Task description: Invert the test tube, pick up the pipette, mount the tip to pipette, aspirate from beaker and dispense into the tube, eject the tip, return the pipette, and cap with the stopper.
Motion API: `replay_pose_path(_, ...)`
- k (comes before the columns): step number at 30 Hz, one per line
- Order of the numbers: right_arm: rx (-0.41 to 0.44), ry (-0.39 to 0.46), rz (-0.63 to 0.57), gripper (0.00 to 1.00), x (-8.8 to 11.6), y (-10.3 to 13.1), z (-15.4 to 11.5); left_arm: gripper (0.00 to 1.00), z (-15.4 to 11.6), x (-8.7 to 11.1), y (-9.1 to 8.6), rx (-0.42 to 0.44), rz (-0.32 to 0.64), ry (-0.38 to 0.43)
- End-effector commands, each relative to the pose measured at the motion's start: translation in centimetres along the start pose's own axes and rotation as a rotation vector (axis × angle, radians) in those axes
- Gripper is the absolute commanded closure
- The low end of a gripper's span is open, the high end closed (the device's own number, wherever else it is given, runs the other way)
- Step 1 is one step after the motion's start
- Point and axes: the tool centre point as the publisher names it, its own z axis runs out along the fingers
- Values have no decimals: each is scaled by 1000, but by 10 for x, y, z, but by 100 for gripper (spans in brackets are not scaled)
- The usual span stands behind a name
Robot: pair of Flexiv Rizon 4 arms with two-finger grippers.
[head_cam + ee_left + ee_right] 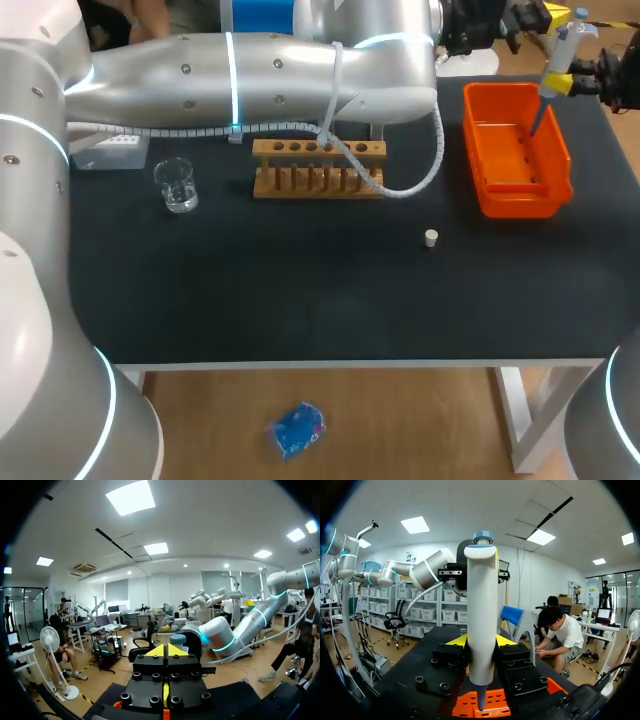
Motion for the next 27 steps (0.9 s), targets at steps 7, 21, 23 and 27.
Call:
replay_pose_path(7,4,3,0,100,0,1,-1,100,-25,-5,-19,12,6,-44)
replay_pose_path(21,4,3,0,100,0,1,-1,0,-79,-5,-24,-27,-19,-121)
replay_pose_path(23,4,3,0,100,0,1,-1,0,-79,-5,-24,-27,-19,-121)
replay_pose_path(27,4,3,0,100,0,1,-1,0,-79,-5,-24,-27,-19,-121)
